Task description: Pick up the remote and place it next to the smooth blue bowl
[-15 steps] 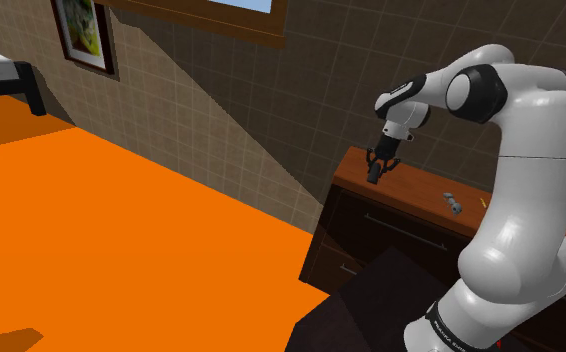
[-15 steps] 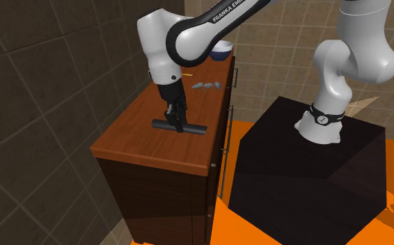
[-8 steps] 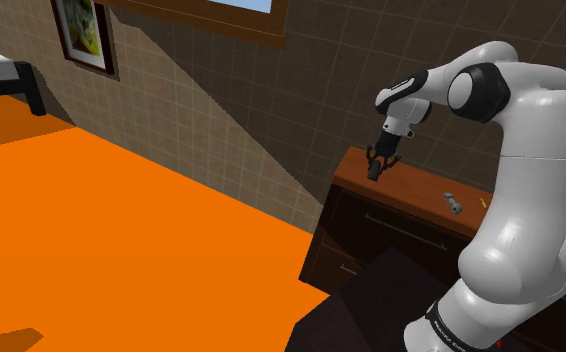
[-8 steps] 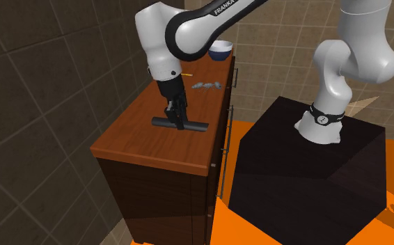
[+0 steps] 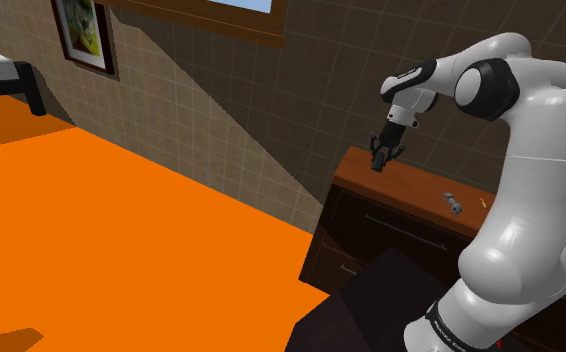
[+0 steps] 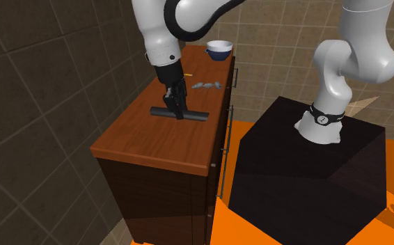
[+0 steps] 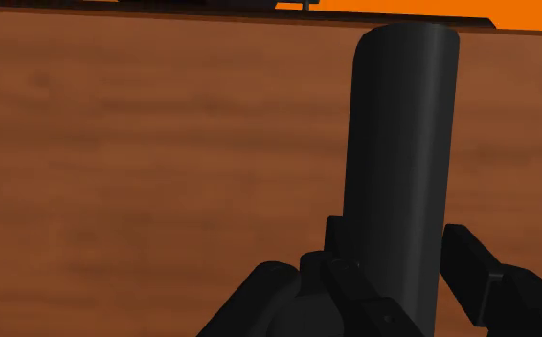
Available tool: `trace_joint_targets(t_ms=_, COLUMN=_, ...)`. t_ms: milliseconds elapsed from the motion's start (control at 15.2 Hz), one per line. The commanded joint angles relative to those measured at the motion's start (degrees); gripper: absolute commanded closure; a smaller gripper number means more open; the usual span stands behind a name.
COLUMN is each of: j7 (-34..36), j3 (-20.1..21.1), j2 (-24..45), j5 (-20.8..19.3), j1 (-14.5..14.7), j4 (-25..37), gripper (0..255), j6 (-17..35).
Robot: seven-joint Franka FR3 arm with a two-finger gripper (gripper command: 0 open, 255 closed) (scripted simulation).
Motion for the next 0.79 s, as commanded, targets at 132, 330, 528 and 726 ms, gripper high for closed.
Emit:
trace_joint_targets(t_ms=132, j7=0.56, j3=-0.22, j2=-1.00, j5=-0.54, j1=0.01, j4=1.79, gripper=255, j6=-2.69)
trace_joint_targets(t_ms=330, j7=0.96, j3=-0.36, j2=-1.65, j5=-0.88, j1=0.00, j4=3.22, gripper=255, j6=-4.68)
trace_joint_targets(t_ms=528, j7=1.34, j3=-0.47, j2=-2.18, j5=-1.17, j1=-0.04, j4=4.80, gripper=255, j6=-6.71)
trace_joint_targets(t_ms=726, j7=1.70, j3=-0.57, j2=-2.61, j5=-1.40, j1=-0.11, j4=6.52, gripper=255, j6=-8.80)
